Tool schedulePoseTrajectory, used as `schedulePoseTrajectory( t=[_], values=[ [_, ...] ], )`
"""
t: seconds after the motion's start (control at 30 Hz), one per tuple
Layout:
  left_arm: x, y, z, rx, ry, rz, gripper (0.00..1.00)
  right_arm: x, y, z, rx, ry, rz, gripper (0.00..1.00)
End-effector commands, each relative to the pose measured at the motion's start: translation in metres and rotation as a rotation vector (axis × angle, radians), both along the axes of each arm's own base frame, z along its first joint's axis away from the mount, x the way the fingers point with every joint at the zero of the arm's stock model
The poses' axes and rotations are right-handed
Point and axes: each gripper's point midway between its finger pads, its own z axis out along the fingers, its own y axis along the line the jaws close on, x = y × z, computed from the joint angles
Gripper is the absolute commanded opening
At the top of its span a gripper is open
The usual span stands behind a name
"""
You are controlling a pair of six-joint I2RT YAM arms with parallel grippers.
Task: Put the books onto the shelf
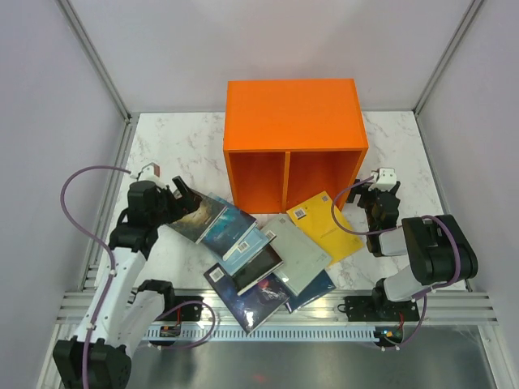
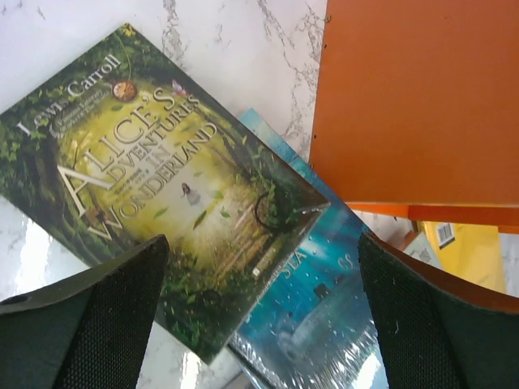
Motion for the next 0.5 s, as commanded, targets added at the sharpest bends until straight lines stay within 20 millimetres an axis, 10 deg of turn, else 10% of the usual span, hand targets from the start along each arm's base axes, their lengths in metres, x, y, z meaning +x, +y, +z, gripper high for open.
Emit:
schedulePoseTrajectory(
  t=[0.0,0.2,0.33,0.4,0.43,0.47],
  values=[
    [-0.030,-0.008,0.026,-0.089,0.055,0.007,1.00,0.007,0.005,0.015,0.011,-0.058,0.026,0.98],
    [-0.076,0.001,0.068,-0.058,0.053,0.021,1.00,0.007,0.005,0.014,0.009,-0.052,0.023,0.98],
    [-0.105,0.012,0.059,-0.041,0.147,0.091,1.00,0.004,-0.003,0.012,0.011,-0.021,-0.031,0.98],
    [-0.110,0.004,0.053,-0.072,0.179,0.055,1.00,0.017,-0.015,0.043,0.016,-0.007,-0.133,0.98],
    [-0.113,0.003,0.049,-0.084,0.199,0.066,1.00,0.006,-0.024,0.016,-0.012,0.181,-0.187,0.98],
    [-0.118,0.003,0.042,-0.093,0.229,0.079,1.00,0.028,-0.028,0.055,0.019,0.143,-0.237,0.98]
  ],
)
